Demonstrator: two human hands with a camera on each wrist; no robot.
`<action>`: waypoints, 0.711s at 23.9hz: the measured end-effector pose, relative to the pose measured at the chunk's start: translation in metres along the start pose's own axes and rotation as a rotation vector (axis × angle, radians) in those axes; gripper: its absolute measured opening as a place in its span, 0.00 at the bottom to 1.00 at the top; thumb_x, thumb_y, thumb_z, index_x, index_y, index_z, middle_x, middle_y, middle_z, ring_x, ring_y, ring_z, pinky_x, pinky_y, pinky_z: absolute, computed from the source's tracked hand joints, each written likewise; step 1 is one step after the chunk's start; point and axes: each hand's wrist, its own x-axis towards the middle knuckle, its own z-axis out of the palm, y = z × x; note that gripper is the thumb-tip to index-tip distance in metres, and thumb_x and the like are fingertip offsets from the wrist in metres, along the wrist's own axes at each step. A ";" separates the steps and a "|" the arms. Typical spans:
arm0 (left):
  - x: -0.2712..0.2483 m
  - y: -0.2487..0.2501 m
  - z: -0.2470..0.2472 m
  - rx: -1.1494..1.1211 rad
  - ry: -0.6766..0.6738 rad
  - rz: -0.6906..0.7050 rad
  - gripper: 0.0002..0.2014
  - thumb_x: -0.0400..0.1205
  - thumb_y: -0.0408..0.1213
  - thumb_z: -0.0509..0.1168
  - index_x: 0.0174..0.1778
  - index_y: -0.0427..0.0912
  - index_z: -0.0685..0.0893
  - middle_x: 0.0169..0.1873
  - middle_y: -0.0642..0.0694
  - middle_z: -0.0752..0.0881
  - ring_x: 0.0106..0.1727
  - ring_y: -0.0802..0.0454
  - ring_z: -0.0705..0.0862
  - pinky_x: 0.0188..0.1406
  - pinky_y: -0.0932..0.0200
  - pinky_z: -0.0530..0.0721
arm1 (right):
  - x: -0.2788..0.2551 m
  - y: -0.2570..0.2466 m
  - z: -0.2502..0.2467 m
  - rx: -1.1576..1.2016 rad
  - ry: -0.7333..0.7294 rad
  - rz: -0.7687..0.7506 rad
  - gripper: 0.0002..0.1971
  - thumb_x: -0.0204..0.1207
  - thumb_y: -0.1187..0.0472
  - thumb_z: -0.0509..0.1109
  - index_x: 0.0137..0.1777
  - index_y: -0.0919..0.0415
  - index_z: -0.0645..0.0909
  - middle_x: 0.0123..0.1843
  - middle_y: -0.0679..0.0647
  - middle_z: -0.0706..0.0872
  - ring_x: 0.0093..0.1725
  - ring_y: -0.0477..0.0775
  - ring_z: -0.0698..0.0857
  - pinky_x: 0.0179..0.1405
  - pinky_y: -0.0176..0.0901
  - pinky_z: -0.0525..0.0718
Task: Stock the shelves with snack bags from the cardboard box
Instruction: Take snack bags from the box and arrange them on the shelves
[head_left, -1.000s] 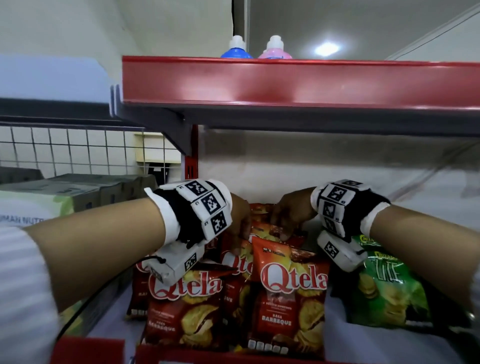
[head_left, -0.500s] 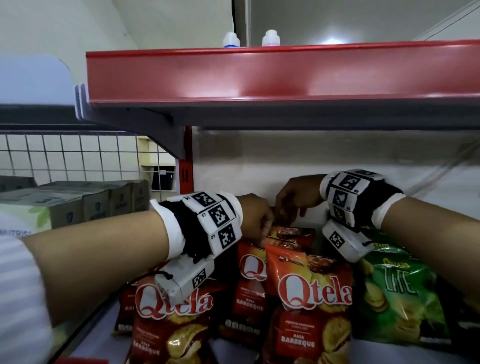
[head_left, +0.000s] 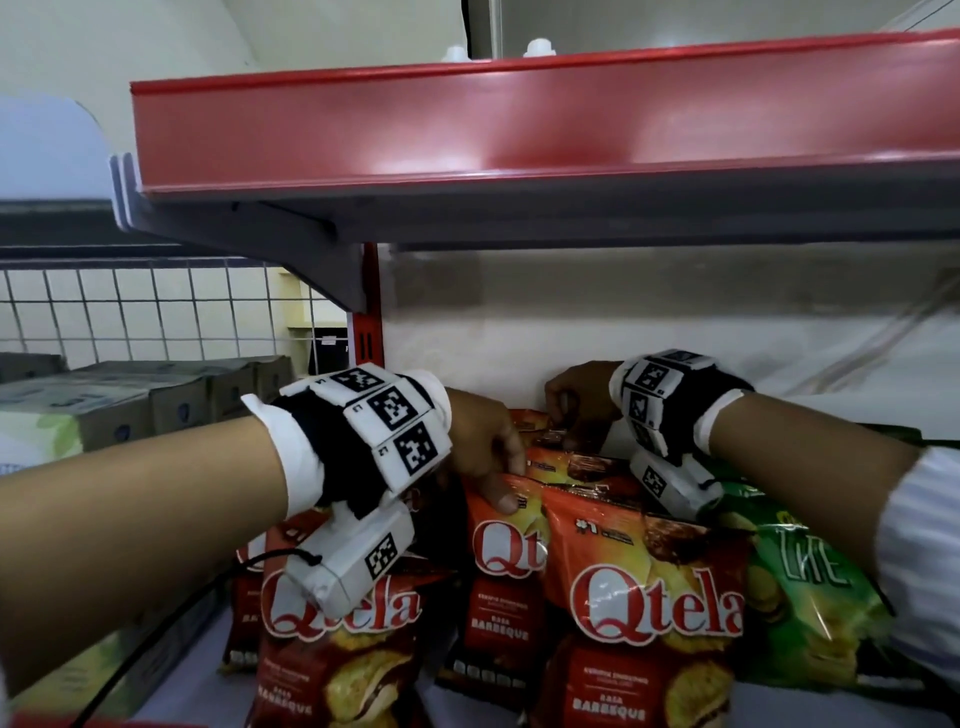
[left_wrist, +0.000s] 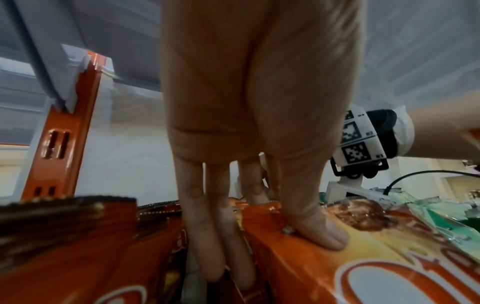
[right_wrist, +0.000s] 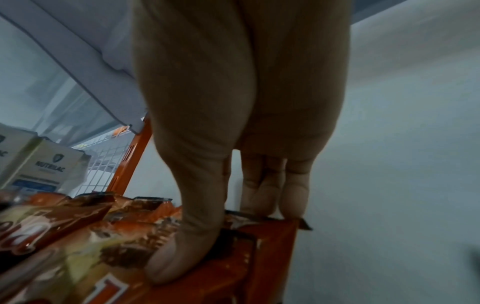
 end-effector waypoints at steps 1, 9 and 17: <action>0.001 0.000 0.002 -0.046 0.006 -0.008 0.11 0.77 0.38 0.72 0.53 0.44 0.82 0.45 0.53 0.81 0.44 0.56 0.82 0.37 0.65 0.88 | -0.002 0.001 -0.001 0.004 -0.014 0.017 0.16 0.72 0.60 0.76 0.59 0.60 0.81 0.52 0.52 0.82 0.39 0.43 0.76 0.25 0.20 0.71; -0.001 0.000 0.004 -0.184 -0.072 -0.082 0.11 0.77 0.33 0.72 0.52 0.45 0.80 0.50 0.48 0.82 0.56 0.42 0.84 0.33 0.59 0.88 | -0.049 -0.009 -0.017 0.290 -0.254 0.015 0.15 0.67 0.48 0.79 0.52 0.51 0.86 0.51 0.48 0.89 0.53 0.50 0.86 0.50 0.43 0.86; -0.005 0.005 0.013 -0.280 0.014 -0.074 0.07 0.76 0.29 0.72 0.38 0.43 0.81 0.41 0.45 0.85 0.46 0.42 0.87 0.24 0.61 0.88 | -0.057 -0.047 -0.008 0.096 -0.151 -0.076 0.16 0.73 0.56 0.76 0.60 0.55 0.84 0.50 0.50 0.87 0.48 0.49 0.84 0.53 0.42 0.82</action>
